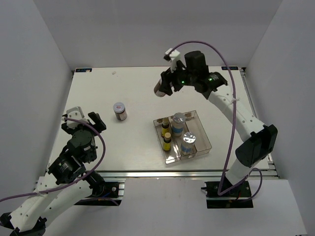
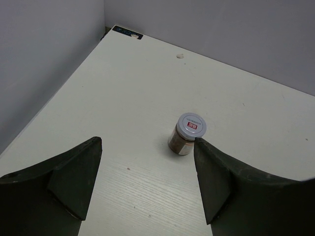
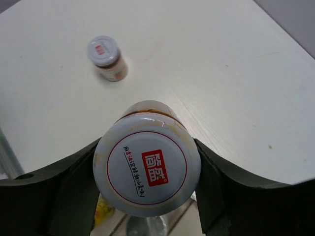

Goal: Organize the condiment bottles

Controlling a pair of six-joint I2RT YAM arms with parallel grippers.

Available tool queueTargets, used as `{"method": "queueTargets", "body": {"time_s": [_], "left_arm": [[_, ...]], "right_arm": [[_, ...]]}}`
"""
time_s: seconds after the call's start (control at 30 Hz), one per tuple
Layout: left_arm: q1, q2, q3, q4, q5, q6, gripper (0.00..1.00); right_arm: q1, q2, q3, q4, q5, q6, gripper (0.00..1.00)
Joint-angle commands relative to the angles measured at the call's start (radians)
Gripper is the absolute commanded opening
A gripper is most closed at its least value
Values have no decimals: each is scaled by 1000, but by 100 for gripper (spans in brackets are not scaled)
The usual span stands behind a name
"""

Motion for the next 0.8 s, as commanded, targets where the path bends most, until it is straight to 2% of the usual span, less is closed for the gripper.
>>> {"method": "queueTargets", "body": {"time_s": [0.0, 0.03, 0.2, 0.47, 0.77], "left_arm": [[4, 0, -7, 8, 12, 7, 85], [4, 0, -7, 10, 13, 9, 85], [4, 5, -10, 19, 28, 18, 85], [4, 8, -10, 19, 32, 18, 85], [4, 16, -13, 21, 35, 21, 85]], "right_arm": [[-119, -52, 39, 48, -20, 3, 0], [-181, -58, 38, 40, -36, -2, 0], [-312, -89, -39, -13, -120, -124, 0], [-350, -132, -272, -49, -145, -312, 0], [-367, -118, -442, -33, -146, -384, 0]]}}
